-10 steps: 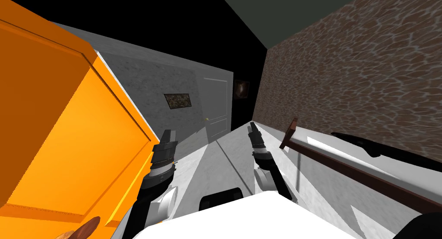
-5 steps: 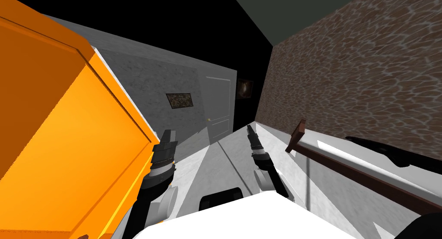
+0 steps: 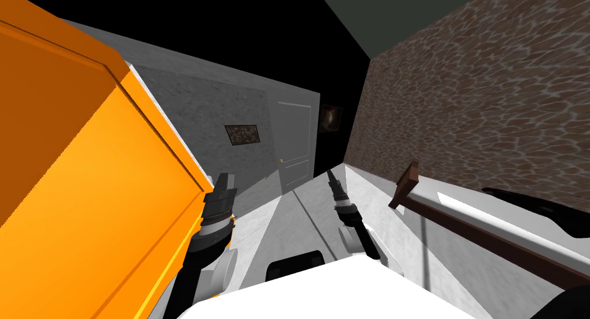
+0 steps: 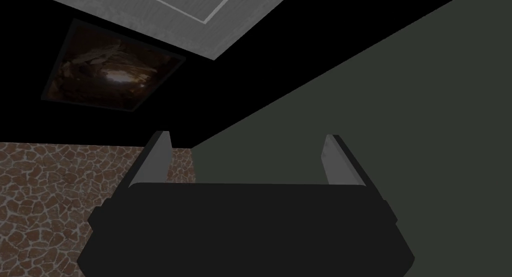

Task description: Pull the door open

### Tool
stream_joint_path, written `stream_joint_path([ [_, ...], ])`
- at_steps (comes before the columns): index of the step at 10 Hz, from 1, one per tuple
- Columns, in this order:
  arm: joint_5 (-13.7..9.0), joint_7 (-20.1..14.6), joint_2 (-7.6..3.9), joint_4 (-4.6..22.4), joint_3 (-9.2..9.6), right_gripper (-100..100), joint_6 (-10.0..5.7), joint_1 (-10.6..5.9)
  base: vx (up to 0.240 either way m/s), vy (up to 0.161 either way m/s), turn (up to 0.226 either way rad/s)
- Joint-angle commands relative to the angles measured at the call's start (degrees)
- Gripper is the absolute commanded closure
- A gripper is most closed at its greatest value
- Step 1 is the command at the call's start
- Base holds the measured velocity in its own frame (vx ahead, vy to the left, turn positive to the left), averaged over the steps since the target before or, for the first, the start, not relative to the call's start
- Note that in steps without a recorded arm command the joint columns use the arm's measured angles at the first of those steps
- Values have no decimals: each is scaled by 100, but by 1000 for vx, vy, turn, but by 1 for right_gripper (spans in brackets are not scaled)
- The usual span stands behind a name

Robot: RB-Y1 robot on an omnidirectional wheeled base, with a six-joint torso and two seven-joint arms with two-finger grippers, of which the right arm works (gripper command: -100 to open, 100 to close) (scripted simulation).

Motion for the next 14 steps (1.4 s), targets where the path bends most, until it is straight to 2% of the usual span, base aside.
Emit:
stream_joint_path([
  [1, 47, 131, -37, 214, -38, -100, -96, -39, 102, 48, 47],
  [14, 522, 1282, -227, 1798, -310, -100, -543, -462, 105, 42, 56],
])
